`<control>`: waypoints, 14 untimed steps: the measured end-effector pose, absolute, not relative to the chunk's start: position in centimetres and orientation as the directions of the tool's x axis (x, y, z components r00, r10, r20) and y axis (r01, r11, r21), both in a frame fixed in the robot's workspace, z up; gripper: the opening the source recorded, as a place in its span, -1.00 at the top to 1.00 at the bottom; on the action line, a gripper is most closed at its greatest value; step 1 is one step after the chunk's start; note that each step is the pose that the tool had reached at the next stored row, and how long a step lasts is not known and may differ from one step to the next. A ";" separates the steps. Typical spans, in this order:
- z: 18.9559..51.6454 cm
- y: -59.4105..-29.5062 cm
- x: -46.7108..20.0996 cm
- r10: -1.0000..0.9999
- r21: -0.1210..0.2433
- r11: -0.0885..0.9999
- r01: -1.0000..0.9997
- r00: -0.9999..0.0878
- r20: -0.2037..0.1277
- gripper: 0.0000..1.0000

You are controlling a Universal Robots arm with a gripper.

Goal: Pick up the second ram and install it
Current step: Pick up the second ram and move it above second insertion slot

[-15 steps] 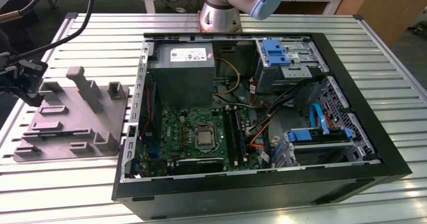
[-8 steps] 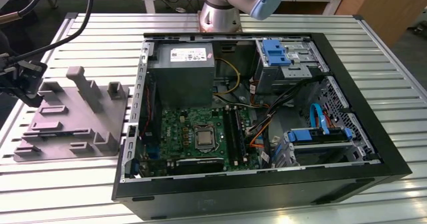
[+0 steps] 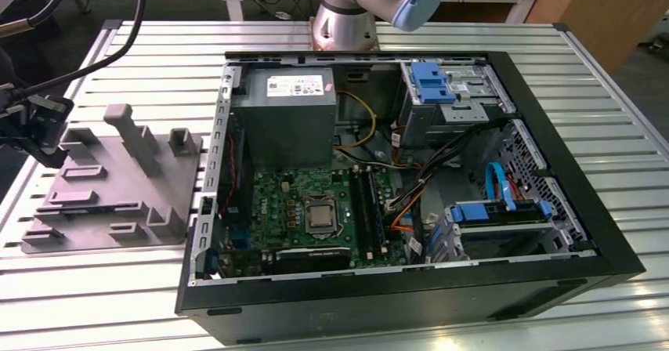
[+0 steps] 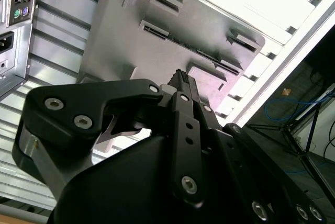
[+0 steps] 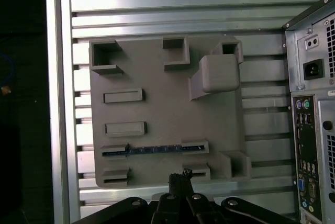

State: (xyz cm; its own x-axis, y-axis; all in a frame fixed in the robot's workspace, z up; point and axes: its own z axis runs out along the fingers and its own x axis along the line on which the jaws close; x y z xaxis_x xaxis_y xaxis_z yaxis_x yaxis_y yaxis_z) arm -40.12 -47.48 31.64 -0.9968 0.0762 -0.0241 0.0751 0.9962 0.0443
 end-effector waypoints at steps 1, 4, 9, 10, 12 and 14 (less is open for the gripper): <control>31.6 -47.5 -40.1 0.076 0.044 0.996 0.075 -0.997 -0.024 0.80; 31.6 -47.5 -40.1 0.076 0.044 0.996 0.075 -0.997 -0.024 0.80; 31.6 -47.5 -40.1 0.038 0.044 0.998 0.037 -0.999 -0.024 0.80; 31.6 -47.5 -40.1 0.022 0.044 0.999 0.021 -0.999 -0.024 0.80; 31.6 -47.5 -40.1 -0.012 0.044 0.999 -0.013 -1.000 -0.024 0.80; 31.6 -47.5 -40.1 -0.049 0.044 0.998 -0.050 -0.999 -0.024 0.80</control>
